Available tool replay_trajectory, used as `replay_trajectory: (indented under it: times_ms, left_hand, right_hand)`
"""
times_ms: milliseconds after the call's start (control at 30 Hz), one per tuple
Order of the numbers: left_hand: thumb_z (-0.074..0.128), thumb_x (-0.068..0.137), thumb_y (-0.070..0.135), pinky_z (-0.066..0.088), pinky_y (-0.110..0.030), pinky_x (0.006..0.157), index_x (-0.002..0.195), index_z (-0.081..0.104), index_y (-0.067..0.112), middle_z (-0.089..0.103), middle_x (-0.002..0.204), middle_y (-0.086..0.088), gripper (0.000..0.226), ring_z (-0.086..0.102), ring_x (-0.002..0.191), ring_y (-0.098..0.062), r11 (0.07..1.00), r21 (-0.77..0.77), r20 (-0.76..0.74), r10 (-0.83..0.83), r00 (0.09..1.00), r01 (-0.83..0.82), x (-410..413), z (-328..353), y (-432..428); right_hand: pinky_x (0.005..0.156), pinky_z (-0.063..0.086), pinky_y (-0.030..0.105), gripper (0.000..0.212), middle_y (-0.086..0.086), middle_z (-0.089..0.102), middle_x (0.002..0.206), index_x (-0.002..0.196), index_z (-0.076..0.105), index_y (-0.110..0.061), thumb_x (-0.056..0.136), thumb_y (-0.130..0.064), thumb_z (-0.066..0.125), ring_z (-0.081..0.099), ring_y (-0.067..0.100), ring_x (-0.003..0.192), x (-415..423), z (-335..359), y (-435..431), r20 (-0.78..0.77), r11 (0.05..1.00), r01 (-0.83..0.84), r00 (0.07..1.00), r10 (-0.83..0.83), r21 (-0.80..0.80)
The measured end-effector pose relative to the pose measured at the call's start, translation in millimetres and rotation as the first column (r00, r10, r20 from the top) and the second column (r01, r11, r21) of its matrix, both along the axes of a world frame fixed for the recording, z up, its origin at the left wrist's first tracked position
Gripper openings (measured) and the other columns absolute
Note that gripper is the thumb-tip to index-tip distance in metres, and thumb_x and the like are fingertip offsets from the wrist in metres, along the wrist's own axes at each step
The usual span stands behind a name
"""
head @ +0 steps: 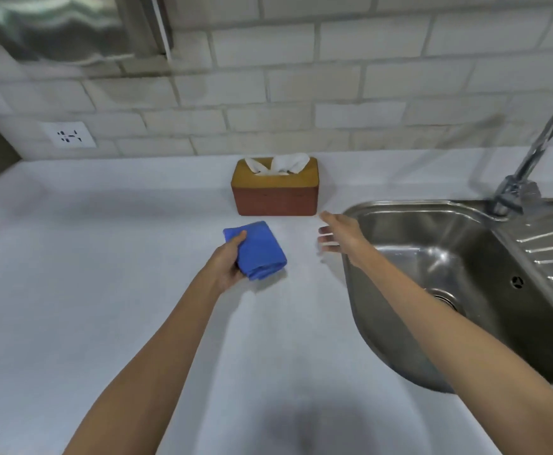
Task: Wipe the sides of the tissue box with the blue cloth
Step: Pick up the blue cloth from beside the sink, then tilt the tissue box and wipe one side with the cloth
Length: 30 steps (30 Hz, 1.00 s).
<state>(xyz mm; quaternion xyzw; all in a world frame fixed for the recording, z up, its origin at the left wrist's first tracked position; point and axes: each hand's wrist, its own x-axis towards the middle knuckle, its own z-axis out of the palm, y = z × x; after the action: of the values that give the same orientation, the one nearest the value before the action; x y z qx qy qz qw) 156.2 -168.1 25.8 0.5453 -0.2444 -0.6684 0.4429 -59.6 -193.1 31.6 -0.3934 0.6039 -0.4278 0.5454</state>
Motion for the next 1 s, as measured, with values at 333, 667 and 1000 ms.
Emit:
replay_trajectory:
  times_ms: [333,667,1000]
  left_hand:
    - [0.040,0.098,0.021,0.037,-0.025,0.060,0.075,0.041,0.029,0.043,0.074,0.007,0.025,0.043,0.065,-0.007,0.941,-0.251,0.410,0.316,0.856,-0.227,66,-14,-145]
    - [0.034,0.101,0.032,0.042,-0.037,0.103,0.137,0.043,0.010,0.055,0.134,-0.015,0.043,0.051,0.123,-0.028,0.961,-0.273,0.448,0.172,0.877,-0.048,33,-28,-186]
    - [0.039,0.096,0.041,0.040,-0.033,0.091,0.123,0.052,0.019,0.056,0.104,0.002,0.037,0.053,0.100,-0.020,0.946,-0.320,0.578,0.237,0.781,-0.050,32,-21,-119]
  right_hand:
    - [0.114,0.025,0.039,0.065,0.007,0.032,0.154,0.152,0.015,-0.020,0.097,-0.051,0.031,0.034,0.027,0.140,2,-24,-110,-0.341,0.996,-0.071,0.939,0.046,-0.063]
    - [0.111,0.031,0.034,0.060,0.003,0.040,0.149,0.150,0.021,-0.024,0.097,-0.051,0.029,0.040,0.024,0.136,16,-49,-128,-0.312,0.987,-0.049,0.950,-0.001,-0.153]
    - [0.098,0.045,0.035,0.053,0.007,0.067,0.114,0.135,0.050,-0.024,0.093,-0.054,0.040,0.059,0.024,0.112,4,-35,-64,-0.406,0.974,-0.037,0.912,-0.058,-0.221]
